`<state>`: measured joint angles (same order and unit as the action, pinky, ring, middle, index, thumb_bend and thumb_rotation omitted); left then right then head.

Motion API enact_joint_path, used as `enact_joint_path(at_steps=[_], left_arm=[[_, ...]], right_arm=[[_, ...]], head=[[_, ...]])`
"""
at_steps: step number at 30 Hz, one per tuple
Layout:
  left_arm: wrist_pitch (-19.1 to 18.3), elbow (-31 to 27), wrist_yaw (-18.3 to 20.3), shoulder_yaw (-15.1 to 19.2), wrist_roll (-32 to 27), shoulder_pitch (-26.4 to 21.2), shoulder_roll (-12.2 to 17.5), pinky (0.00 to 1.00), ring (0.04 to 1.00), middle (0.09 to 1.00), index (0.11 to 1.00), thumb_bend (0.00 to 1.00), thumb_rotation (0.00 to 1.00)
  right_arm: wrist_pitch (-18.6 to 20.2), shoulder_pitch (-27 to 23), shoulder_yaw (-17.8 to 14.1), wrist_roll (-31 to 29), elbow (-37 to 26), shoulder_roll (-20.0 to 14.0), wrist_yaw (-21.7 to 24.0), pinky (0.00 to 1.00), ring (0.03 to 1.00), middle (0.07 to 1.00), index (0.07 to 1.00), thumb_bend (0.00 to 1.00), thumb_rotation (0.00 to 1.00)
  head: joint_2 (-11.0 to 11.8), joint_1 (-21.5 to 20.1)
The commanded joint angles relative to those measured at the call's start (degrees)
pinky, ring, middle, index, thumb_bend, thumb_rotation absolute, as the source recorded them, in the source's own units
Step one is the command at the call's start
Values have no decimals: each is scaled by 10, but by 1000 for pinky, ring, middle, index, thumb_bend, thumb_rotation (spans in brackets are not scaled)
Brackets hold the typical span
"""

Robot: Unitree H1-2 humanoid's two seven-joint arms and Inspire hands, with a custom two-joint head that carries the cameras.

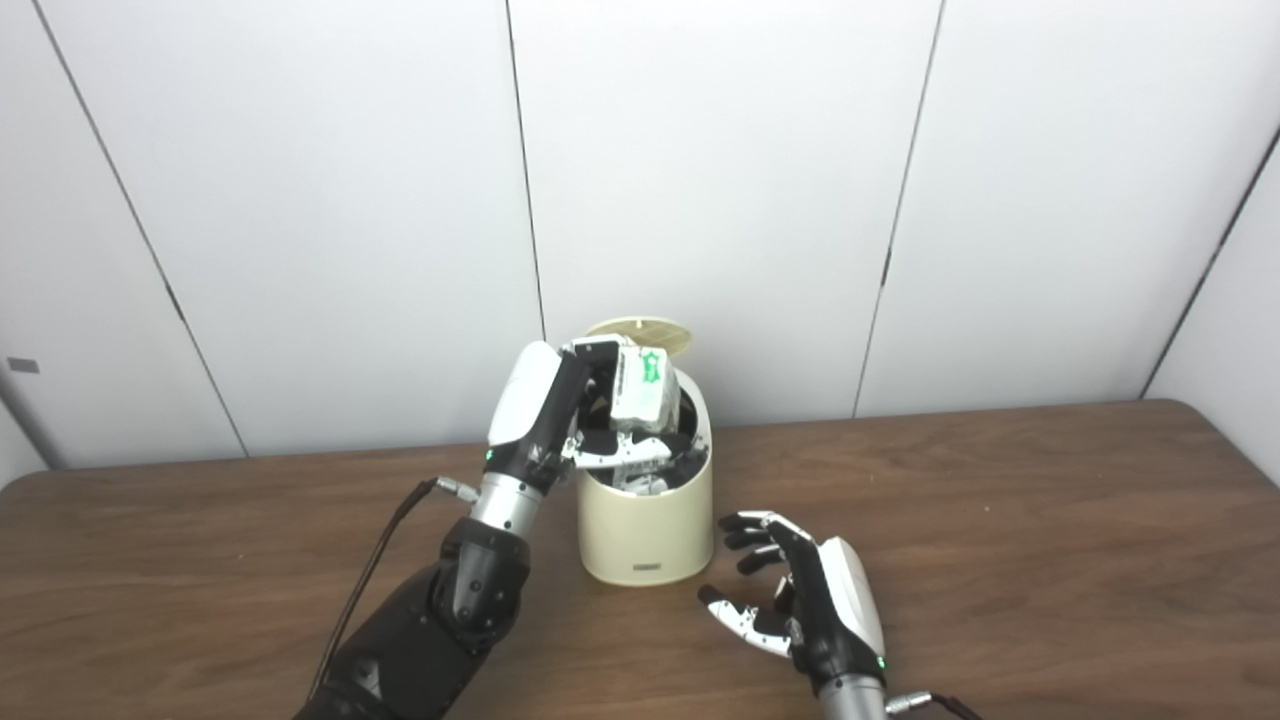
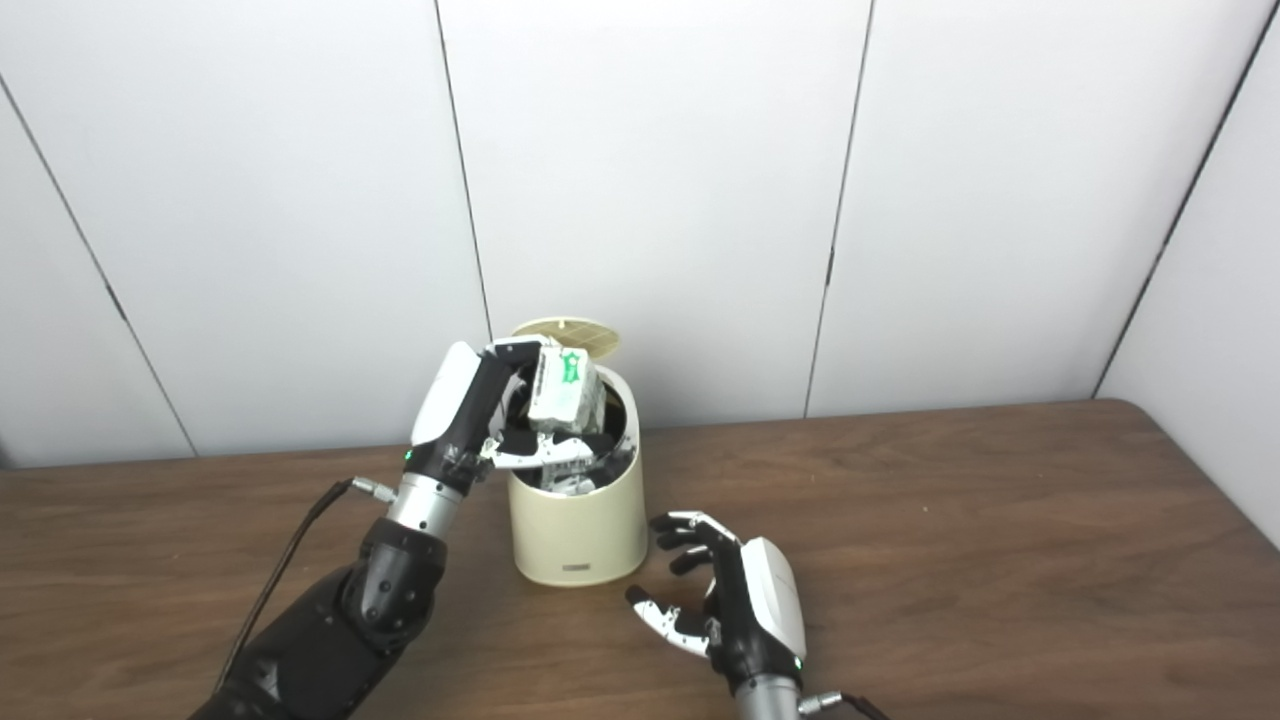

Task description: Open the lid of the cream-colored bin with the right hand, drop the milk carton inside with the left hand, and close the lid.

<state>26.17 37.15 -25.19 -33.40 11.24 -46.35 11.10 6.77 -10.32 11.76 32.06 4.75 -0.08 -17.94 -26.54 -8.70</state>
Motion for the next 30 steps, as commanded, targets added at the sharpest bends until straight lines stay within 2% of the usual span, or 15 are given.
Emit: enact_joint_path(at_steps=[1,3,8,11,17,23,28,30], left_arm=[[8,-19,16,17,-14,-19,7,472,505,524,534,921,230],[8,-19,26,23,-15,-18,7,469,504,530,544,988,302],[8,-18,34,30,-11,-15,5,463,502,533,544,1000,378],[8,-17,39,33,-12,-14,4,483,509,533,548,1000,424],[8,-18,45,38,-13,-13,3,492,522,544,551,1000,394],[8,-18,40,37,-4,-12,5,482,521,544,549,1000,357],[8,-18,36,36,0,-13,6,482,524,546,550,1000,374],[8,-18,39,37,-2,-12,6,487,531,551,554,1000,377]], right_arm=[[21,20,11,2,6,5,24,465,597,669,679,338,0],[21,21,11,4,5,4,26,456,588,665,677,337,0],[19,21,11,6,5,3,26,449,578,652,677,338,0],[19,21,13,10,5,2,26,482,611,677,677,338,0],[15,20,13,11,10,2,23,443,572,647,674,340,0],[20,22,12,9,4,3,28,449,583,662,675,340,0],[23,22,14,11,2,2,30,471,605,674,676,335,11],[24,23,14,11,0,2,31,447,584,666,676,335,12]], head=[[-1,-1],[-1,0],[-1,0],[-1,0],[-1,0],[-2,0],[-3,0],[-3,1]])
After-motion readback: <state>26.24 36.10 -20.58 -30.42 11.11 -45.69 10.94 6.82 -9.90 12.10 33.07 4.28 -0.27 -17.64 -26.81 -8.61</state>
